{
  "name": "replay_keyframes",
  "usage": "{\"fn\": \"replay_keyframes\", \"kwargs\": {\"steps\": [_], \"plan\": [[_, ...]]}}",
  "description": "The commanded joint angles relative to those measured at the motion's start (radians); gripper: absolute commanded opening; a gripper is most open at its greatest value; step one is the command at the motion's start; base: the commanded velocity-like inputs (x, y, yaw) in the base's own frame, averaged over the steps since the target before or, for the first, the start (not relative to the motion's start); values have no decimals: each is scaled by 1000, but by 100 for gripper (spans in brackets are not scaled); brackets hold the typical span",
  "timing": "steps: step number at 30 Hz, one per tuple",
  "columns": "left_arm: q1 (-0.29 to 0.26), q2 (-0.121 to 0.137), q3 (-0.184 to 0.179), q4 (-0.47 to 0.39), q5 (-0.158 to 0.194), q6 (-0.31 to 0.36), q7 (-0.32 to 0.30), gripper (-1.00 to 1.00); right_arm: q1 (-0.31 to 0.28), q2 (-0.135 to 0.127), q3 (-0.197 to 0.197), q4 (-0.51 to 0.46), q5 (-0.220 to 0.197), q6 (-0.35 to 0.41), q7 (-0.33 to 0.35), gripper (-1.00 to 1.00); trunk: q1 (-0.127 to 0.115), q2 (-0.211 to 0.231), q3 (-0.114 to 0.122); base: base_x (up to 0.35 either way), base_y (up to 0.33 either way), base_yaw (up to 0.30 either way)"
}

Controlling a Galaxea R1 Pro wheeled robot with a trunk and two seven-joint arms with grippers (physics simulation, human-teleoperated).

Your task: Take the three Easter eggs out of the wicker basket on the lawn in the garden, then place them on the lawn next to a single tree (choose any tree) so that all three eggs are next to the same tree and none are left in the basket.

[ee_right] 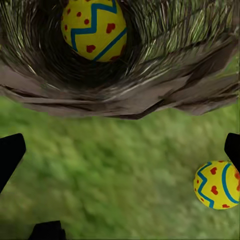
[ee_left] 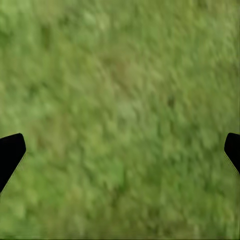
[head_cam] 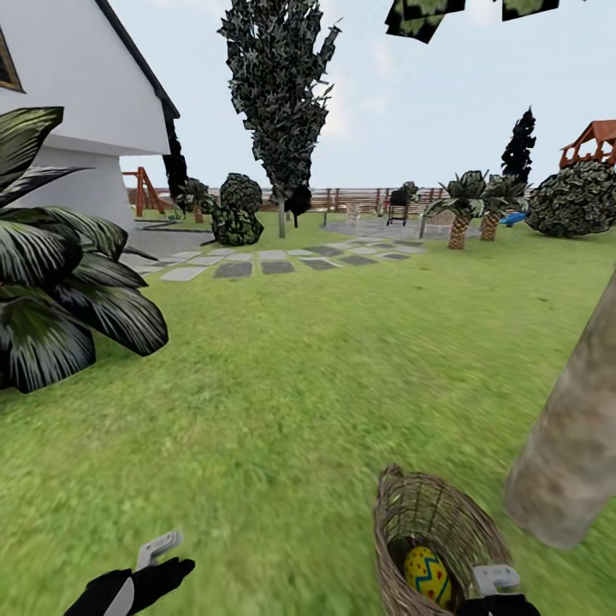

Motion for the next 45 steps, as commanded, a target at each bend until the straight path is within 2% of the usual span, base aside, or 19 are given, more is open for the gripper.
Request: {"fn": "replay_keyframes", "kwargs": {"steps": [1,24,30,36,39,42,45], "plan": [[0,0,6,-1,7,8,-3,100,0,0,2,-2,1,6,-2,100,1,0,-1,341,97,0],[0,-1,6,-1,12,-12,-5,100,0,-1,2,-2,1,6,-2,100,1,0,-1,313,42,0],[0,-2,10,-1,12,-57,-8,100,0,-2,2,-2,1,6,-2,100,1,0,-1,77,7,0],[0,-1,8,-1,10,-62,-7,100,-1,-3,2,-2,2,8,2,100,1,0,-1,2,0,0],[0,2,10,-1,10,-58,-8,100,0,-21,2,-3,3,17,73,100,1,0,-1,0,0,0],[0,2,7,-1,9,-56,-7,100,0,-63,0,-4,3,20,184,100,1,0,-1,0,0,0],[0,1,3,-1,8,-57,-6,100,-1,-72,0,-4,7,19,200,100,1,0,-1,0,0,0]]}}
